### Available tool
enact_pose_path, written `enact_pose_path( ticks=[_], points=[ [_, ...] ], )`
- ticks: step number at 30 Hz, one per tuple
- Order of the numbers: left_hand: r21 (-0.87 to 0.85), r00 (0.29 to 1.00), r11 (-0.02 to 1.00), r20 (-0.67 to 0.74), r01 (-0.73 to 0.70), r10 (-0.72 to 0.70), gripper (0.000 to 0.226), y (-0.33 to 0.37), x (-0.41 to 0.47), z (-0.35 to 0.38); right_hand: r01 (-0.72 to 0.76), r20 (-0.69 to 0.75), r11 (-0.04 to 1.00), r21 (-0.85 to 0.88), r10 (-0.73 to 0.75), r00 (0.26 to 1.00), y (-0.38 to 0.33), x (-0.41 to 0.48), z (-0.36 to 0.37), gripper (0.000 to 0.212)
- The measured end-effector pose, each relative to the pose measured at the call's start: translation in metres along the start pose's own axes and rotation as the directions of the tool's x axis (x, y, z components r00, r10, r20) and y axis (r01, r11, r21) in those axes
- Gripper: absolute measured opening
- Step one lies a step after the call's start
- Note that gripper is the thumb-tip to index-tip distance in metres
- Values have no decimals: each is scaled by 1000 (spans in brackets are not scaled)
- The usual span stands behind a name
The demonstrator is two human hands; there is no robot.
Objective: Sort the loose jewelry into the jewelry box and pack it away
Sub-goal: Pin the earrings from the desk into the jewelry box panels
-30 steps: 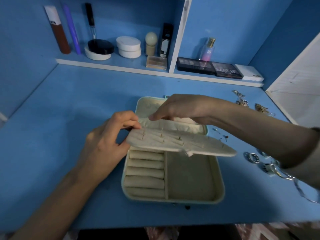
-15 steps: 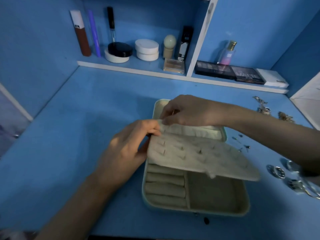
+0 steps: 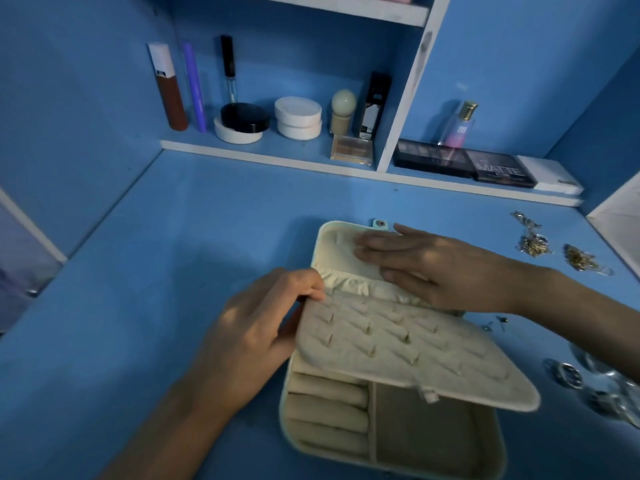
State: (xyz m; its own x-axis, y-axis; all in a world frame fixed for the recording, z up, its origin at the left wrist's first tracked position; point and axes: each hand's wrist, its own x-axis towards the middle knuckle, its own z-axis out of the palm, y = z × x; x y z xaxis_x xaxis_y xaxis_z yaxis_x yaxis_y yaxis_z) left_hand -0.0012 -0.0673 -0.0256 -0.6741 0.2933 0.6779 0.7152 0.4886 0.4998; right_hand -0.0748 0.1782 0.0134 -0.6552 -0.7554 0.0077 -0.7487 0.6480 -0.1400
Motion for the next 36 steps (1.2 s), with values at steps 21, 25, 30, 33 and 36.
enact_pose_path(
  ticks=[21,25,30,33,36],
  points=[
    [44,1000,999,-16,-16,16,26,0,0,0,-487,-433,871,-66,415,800,9,-46,13,10],
    [72,999,996,-12,-52,53,19,0,0,0,-522,-408,853,10,480,777,8,-47,12,18],
    [79,999,996,-25,-41,43,19,-1,0,0,-473,-363,880,39,454,814,3,-51,10,19],
    [73,999,997,-45,13,-10,24,-1,0,2,-454,-285,885,103,464,839,-6,-54,3,20],
    [-50,990,990,-52,130,-133,28,1,5,2,-459,-225,842,282,523,822,-14,-60,-9,17]
  ],
)
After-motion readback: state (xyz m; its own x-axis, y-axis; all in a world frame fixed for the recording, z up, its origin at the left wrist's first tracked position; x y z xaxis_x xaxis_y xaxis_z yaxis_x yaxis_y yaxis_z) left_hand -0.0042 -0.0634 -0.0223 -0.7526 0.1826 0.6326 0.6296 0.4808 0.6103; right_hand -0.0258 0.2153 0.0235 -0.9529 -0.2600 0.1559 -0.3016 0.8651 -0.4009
